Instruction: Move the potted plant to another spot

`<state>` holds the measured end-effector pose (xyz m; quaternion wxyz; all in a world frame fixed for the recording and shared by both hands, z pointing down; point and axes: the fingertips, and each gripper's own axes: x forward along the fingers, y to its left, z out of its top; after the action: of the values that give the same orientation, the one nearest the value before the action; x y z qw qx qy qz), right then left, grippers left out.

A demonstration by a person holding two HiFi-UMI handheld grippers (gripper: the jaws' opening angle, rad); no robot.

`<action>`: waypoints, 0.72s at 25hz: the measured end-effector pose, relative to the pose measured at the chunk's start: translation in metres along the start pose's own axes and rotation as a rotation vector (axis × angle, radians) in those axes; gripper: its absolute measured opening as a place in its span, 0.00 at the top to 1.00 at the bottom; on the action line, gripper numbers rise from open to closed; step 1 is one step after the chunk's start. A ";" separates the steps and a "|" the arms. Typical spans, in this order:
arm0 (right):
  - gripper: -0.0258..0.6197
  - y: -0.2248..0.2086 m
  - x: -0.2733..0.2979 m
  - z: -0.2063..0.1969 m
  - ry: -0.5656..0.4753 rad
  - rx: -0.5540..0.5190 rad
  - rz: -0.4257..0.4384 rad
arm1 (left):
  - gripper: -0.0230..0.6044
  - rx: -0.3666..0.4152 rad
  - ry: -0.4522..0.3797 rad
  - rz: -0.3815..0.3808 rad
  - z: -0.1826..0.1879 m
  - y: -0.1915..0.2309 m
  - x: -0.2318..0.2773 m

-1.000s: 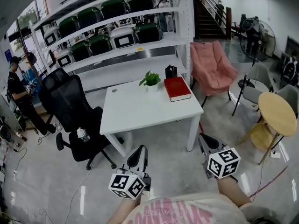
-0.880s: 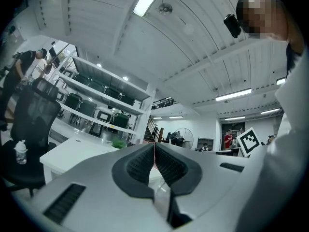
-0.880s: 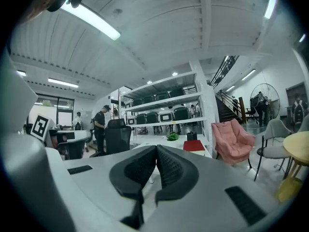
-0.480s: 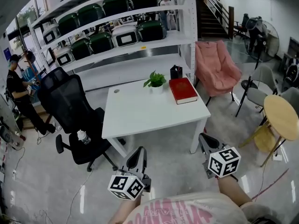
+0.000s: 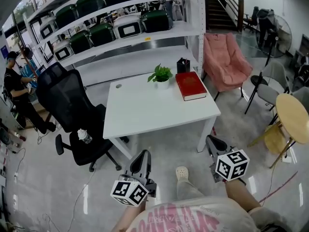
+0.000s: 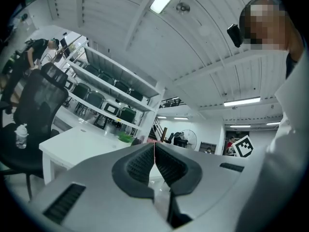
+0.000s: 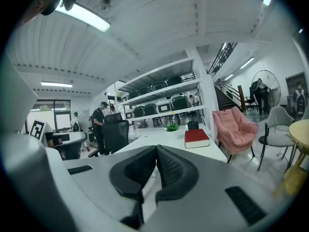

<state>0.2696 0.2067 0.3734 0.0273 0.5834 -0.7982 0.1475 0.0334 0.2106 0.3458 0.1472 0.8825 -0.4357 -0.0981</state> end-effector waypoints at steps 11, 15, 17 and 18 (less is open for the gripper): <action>0.94 -0.034 0.073 0.009 0.027 0.022 0.033 | 0.92 -0.014 0.047 0.040 -0.011 0.036 0.063; 0.94 -0.055 0.113 0.021 0.035 0.037 0.044 | 0.92 -0.009 0.037 0.058 0.000 0.055 0.100; 0.94 -0.066 0.138 0.034 0.026 0.036 0.057 | 0.92 0.001 0.022 0.069 0.010 0.066 0.121; 0.94 -0.071 0.151 0.040 0.023 0.035 0.064 | 0.92 0.006 0.016 0.075 0.014 0.072 0.132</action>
<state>0.2937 0.0366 0.3820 0.0215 0.5564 -0.8133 0.1687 0.0551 0.0609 0.3513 0.1516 0.8667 -0.4677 -0.0839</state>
